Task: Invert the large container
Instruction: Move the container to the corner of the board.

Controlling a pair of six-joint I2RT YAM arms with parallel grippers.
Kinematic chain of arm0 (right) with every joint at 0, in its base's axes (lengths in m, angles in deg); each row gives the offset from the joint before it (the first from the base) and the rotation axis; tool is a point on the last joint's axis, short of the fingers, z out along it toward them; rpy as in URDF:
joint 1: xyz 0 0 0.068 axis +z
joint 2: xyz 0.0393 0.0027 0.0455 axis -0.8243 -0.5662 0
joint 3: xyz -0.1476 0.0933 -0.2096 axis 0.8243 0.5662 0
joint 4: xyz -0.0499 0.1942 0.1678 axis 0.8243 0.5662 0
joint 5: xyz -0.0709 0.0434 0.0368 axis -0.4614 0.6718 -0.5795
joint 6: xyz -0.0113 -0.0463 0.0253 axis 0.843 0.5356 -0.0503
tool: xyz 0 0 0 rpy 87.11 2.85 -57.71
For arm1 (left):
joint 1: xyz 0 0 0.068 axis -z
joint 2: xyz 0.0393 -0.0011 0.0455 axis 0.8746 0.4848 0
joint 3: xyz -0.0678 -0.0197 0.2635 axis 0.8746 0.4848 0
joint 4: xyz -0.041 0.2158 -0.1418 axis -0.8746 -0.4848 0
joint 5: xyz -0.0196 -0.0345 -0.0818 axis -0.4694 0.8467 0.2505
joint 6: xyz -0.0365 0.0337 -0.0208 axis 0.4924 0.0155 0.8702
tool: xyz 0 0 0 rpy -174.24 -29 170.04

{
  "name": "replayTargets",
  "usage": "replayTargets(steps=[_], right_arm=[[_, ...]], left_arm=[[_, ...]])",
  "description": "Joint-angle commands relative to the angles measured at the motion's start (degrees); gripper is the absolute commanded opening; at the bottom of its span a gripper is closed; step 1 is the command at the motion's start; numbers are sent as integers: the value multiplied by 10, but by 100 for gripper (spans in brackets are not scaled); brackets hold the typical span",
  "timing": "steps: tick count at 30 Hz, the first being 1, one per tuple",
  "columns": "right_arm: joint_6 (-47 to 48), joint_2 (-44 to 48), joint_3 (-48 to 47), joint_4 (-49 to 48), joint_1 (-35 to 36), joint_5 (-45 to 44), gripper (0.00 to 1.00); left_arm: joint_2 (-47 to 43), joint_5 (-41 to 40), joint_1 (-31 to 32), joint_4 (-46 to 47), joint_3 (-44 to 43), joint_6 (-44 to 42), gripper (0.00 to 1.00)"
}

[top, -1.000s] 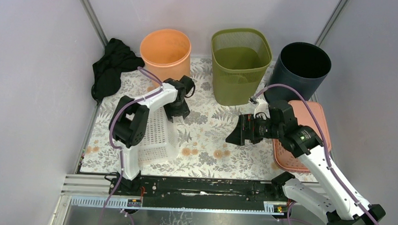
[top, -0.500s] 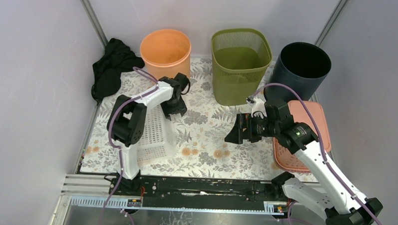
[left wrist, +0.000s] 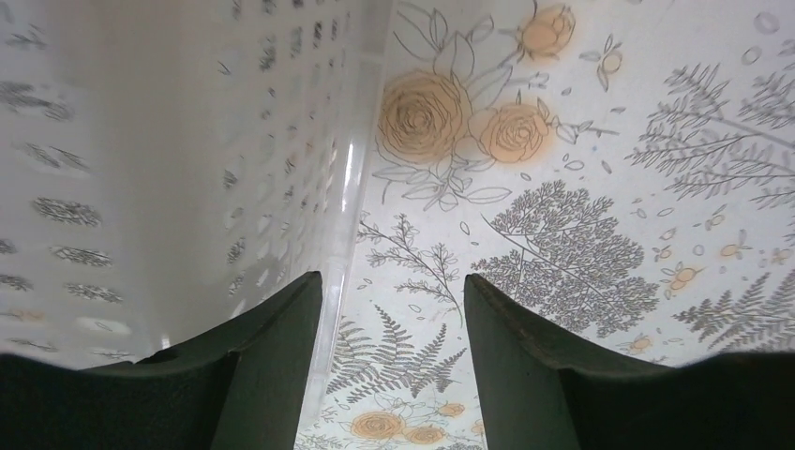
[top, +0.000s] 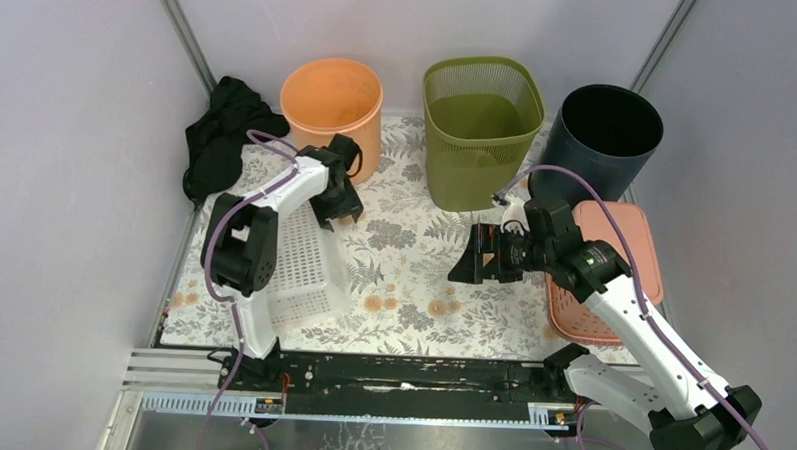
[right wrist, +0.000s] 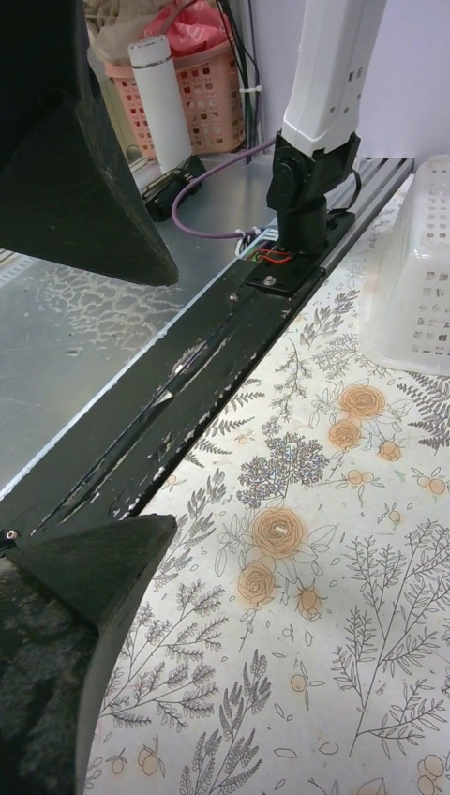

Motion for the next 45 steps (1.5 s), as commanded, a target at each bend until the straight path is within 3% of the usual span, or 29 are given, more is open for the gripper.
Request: replayTargets(steps=[1, 9, 15, 21, 26, 32, 45], right_arm=[[-26, 7, -26, 7, -1, -4, 99], [-56, 21, -18, 25, -2, -22, 99], [-64, 37, -9, 36, -1, -33, 99], [-75, 38, -3, 26, -2, -26, 100], [-74, 38, -4, 26, -1, -18, 99], [-75, 51, -8, 31, -1, -15, 99], [-65, 63, -10, 49, -1, -12, 99]], left_arm=[[-38, 14, -32, 25, 13, -30, 65], [-108, 109, -23, 57, 67, -36, 64], [-199, 121, 10, 25, 129, -15, 64], [-292, 84, 24, 13, 215, 63, 64], [-257, 5, 23, -35, 207, 109, 64], [-182, -35, 7, -108, 164, 160, 62], [-201, -49, -101, -128, 118, 168, 62]])
